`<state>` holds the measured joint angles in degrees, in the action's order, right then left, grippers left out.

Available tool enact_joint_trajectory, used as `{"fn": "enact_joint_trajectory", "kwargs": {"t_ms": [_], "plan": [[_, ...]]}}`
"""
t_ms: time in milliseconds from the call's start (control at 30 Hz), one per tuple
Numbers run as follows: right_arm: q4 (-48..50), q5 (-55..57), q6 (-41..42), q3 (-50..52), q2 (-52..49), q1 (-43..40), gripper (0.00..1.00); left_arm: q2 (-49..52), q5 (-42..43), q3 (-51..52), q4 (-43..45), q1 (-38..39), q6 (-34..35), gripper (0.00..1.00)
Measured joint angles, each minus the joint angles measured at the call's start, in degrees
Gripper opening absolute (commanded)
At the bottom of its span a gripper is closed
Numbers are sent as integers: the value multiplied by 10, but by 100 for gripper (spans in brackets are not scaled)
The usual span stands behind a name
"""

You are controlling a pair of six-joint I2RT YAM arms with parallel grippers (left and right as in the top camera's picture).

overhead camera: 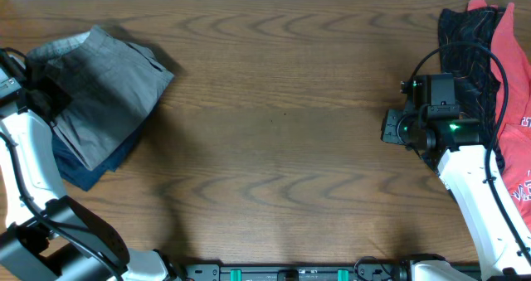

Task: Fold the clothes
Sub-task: 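Release the shorts and press them flat on the stack with the left gripper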

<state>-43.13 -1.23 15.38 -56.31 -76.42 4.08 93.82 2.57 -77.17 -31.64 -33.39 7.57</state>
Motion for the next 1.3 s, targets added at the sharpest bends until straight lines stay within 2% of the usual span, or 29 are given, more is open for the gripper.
{"fn": "enact_joint_trajectory", "kwargs": {"t_ms": [33,67,133,200,400,533,633,733,867,1200,1233,1300], "plan": [[0,0,0,0,0,0,10,2,0,0,0,0,1,17],[0,0,0,0,0,0,11,5,0,0,0,0,0,34],[0,0,0,0,0,0,11,8,-2,0,-5,-1,2,74],[0,0,-1,0,0,0,11,9,-4,0,-10,-5,3,99],[0,0,-1,0,0,0,11,8,4,0,-11,-29,37,98],[0,0,-1,0,0,0,11,-16,68,0,17,-40,50,100],[-1,0,-1,0,0,0,11,-43,136,0,59,-35,58,89],[-2,0,-1,0,0,0,11,-50,164,-1,82,-26,60,88],[-9,0,-1,0,0,0,11,-22,164,-1,98,-18,60,88],[-33,0,-1,0,0,0,12,129,110,-1,104,-47,65,89],[-35,0,-1,0,0,0,12,137,108,-1,104,-54,70,94],[-37,0,-1,0,0,0,20,147,104,-1,101,-65,77,95]]}}
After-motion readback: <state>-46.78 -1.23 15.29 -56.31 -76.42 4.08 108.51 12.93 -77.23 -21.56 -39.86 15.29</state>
